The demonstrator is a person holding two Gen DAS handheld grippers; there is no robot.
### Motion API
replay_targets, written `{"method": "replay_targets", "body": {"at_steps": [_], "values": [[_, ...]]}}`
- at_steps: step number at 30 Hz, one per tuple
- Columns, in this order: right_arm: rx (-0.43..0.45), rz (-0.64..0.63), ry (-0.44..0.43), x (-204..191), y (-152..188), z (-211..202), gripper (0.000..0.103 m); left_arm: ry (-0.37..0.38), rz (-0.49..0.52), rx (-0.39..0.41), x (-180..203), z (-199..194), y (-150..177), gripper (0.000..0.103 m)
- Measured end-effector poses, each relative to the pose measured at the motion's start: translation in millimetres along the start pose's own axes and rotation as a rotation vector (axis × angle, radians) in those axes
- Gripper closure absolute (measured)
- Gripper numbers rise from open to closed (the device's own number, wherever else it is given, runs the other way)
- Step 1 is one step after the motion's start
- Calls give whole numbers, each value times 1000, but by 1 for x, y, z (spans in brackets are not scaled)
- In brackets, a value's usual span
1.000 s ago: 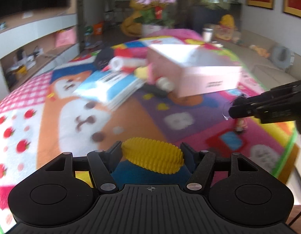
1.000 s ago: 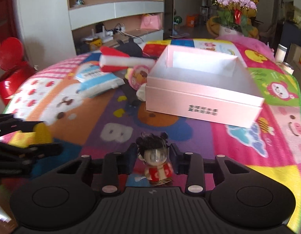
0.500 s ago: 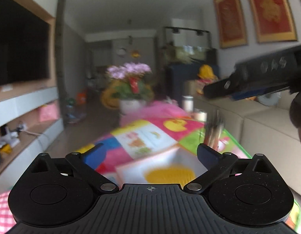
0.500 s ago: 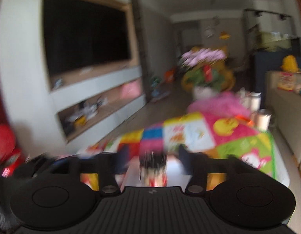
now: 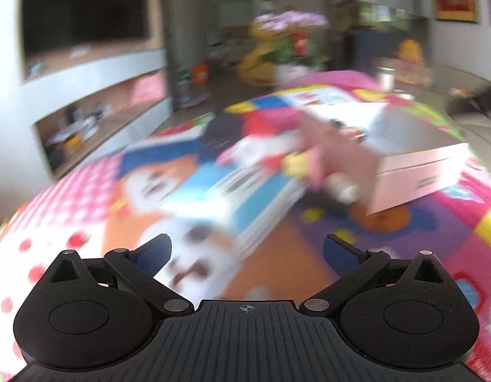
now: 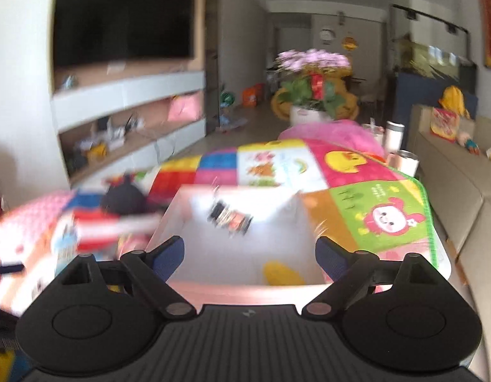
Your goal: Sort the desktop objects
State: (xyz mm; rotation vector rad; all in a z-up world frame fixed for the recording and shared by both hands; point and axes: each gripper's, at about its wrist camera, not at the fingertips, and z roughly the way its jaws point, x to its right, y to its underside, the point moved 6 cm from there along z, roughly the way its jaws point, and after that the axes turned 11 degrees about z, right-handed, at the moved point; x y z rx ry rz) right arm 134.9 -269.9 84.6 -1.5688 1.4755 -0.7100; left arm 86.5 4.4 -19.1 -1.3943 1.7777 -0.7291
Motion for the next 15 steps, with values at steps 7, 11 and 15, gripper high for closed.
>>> {"method": "replay_targets", "body": {"at_steps": [7,11,15], "values": [[14,-311,-59,-87,50,10,20,-89,-149,-38,-39,-7,28,0],[-32,-468,-66,-130,68,30,60,-94,-220,-23,-49,-9,28,0],[-17,-572,-23,-155,79,56,65,-78,-279,-24,-55,-9,31,0]]}}
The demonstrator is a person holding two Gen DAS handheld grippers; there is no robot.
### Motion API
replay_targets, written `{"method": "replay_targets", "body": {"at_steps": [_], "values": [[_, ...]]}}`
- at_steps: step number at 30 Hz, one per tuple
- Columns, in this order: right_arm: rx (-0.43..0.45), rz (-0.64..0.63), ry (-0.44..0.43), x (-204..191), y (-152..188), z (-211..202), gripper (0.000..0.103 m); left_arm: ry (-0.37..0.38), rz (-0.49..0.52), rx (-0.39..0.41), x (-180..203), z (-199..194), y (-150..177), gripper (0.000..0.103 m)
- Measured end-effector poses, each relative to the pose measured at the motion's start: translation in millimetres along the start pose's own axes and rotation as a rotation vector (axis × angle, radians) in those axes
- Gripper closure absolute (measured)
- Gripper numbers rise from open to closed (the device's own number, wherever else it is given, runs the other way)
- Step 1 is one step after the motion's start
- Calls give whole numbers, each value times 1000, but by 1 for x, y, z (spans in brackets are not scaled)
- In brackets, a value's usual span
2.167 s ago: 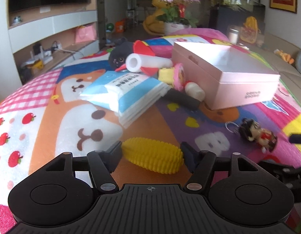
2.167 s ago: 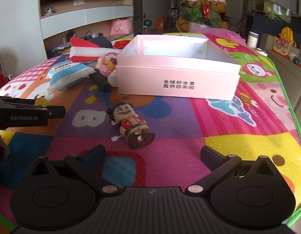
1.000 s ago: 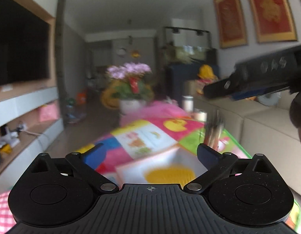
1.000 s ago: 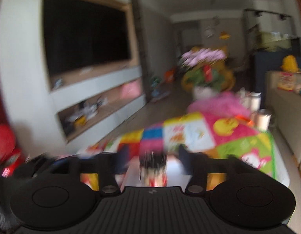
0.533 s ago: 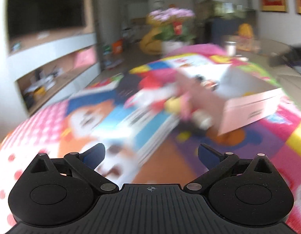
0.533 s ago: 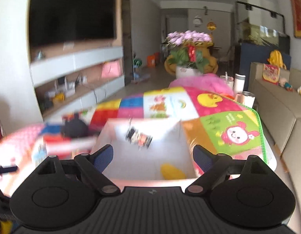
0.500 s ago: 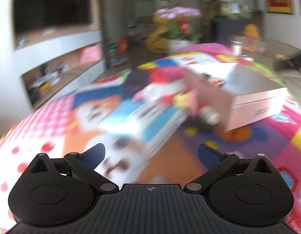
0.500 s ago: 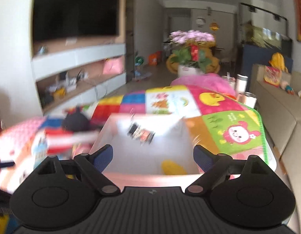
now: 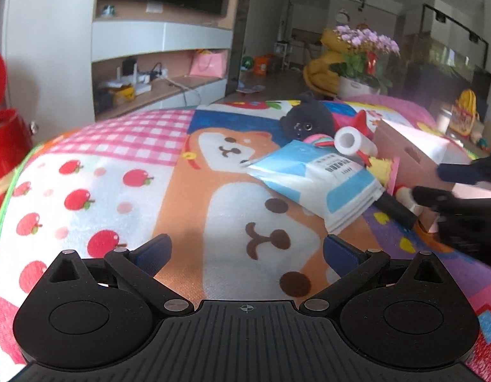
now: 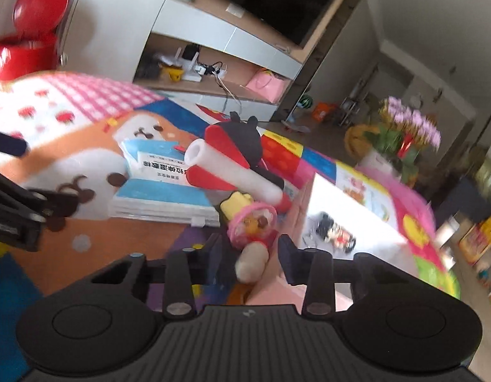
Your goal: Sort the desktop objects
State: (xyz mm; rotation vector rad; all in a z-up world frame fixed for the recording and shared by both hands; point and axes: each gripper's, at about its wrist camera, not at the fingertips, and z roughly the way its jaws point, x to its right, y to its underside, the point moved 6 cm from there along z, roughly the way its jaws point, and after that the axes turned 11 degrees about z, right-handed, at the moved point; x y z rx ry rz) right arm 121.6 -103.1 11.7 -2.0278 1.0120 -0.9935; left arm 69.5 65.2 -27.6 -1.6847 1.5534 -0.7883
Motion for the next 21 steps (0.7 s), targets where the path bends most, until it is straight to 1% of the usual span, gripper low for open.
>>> {"method": "replay_targets", "body": {"at_steps": [3,6,8,9,10,12,14,15,16,17,19,21], "values": [[8,-38,43,-10,-6,20,65,27,-39,-12,-4,1,2,0],[-18,-92,80,-18,-13,44,65,40,-58,-3,-5,1,2,0],[-43,-150,84,-18,-16,56,61,49,-66,2,-5,0,2,0],[-50,-175,87,-18,-18,61,55,52,-72,3,-6,0,2,0],[-64,-199,85,-17,-19,67,53,54,-78,5,-6,0,2,0],[-94,-223,73,-14,-20,77,54,54,-89,9,-7,-1,3,0],[-110,-206,74,-8,-22,82,58,54,-92,10,-8,-1,3,0],[-108,-185,62,-5,-23,78,64,55,-93,11,-8,-1,2,0],[-98,-164,40,-4,-24,68,73,56,-94,11,-8,-1,2,0],[-95,-152,29,-2,-24,59,76,58,-96,11,-8,-1,2,0],[-66,-141,7,0,-22,34,76,60,-99,10,-9,0,2,0],[-64,-160,-34,0,-13,10,76,59,-97,11,-8,1,2,0]]}}
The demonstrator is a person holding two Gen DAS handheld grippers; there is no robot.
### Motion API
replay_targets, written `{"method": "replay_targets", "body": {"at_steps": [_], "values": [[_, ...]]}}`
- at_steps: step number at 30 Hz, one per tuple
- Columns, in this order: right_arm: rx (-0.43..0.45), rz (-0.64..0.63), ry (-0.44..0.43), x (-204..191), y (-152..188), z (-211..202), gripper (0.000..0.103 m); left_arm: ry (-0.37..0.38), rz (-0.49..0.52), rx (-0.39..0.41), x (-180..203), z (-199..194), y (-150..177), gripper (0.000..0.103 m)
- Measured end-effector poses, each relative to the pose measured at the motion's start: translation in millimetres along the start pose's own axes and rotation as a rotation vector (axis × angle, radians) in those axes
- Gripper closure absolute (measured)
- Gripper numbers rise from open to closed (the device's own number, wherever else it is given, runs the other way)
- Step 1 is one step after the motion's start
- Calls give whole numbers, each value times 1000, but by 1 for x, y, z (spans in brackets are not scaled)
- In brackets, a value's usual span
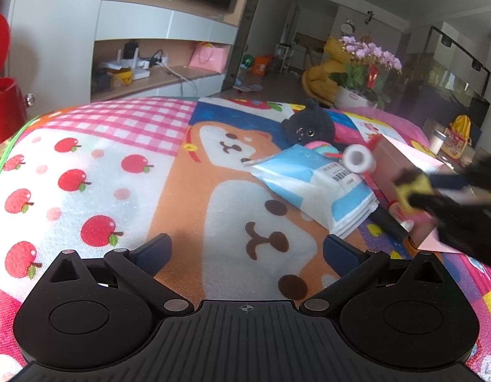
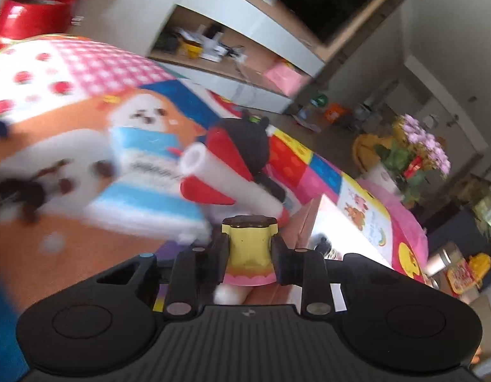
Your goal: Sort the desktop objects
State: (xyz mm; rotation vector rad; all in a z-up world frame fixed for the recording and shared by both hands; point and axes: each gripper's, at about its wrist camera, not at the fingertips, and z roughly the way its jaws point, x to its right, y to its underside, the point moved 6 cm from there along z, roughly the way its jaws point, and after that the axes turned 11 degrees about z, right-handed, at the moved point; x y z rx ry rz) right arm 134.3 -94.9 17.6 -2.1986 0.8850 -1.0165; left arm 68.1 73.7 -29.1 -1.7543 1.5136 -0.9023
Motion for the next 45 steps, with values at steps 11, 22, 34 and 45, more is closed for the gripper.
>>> {"method": "replay_targets", "body": {"at_steps": [11,22,34,45], "values": [[-60,124,-182,9,62,-87,73,-23,44,-6,8,0,-1,0],[31,833,105,189,100,-51,5,37,143,5,29,-7,-1,0],[39,1262,-138,220,110,20,0,277,384,31,110,-30,-3,0],[107,893,-187,137,89,-64,0,127,327,14,79,-16,-5,0]]}}
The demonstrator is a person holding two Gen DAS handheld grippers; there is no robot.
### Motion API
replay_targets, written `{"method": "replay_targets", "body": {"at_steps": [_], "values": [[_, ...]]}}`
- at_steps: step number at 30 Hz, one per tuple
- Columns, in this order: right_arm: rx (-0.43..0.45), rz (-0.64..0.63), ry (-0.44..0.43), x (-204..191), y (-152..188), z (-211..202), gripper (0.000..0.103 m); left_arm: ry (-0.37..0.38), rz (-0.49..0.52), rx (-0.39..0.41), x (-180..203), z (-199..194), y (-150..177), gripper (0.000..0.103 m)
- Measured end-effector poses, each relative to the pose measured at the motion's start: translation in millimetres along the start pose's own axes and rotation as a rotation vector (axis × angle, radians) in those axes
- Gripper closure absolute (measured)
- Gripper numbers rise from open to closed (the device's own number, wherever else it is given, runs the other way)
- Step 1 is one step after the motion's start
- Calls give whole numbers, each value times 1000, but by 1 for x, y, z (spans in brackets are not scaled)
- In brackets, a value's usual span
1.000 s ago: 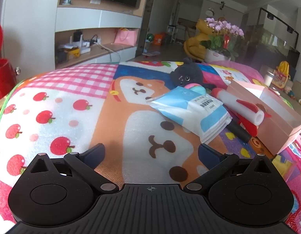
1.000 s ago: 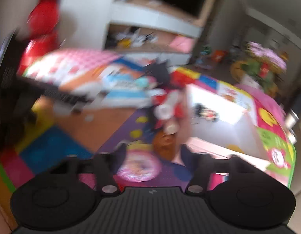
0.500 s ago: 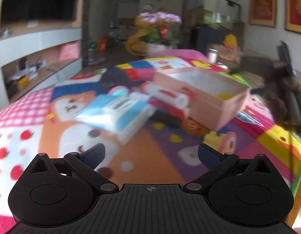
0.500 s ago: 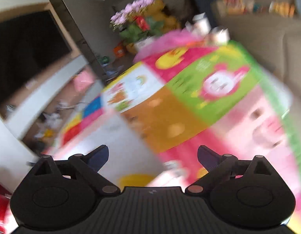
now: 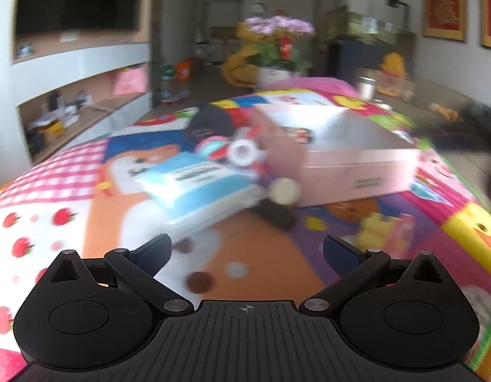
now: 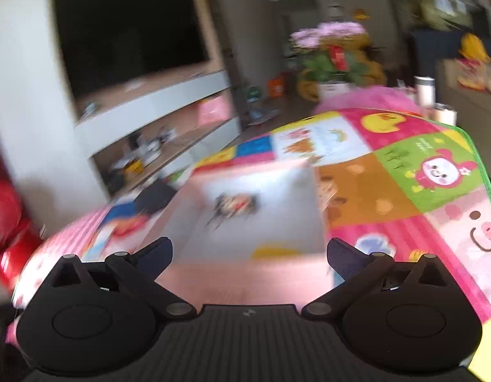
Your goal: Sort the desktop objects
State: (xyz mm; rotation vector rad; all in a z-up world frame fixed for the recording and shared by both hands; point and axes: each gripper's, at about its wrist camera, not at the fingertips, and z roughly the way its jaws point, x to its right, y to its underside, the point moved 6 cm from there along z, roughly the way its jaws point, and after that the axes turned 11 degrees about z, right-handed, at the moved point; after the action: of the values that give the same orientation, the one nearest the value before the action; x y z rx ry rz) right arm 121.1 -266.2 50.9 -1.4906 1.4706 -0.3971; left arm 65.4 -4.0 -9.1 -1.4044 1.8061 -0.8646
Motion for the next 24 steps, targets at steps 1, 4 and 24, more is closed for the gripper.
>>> {"method": "replay_targets", "body": {"at_steps": [1,4,24], "values": [[-39,-41,-19,-9,14,-8,0,-16,-21,-6,-6,1,1,0],[-140,-182,-75,-37,57,-19,0,-36,-88,-25,-19,2,5,0],[-194,-304,0,-59,91,-12,51,-15,-81,-52,-12,-2,15,0]]}}
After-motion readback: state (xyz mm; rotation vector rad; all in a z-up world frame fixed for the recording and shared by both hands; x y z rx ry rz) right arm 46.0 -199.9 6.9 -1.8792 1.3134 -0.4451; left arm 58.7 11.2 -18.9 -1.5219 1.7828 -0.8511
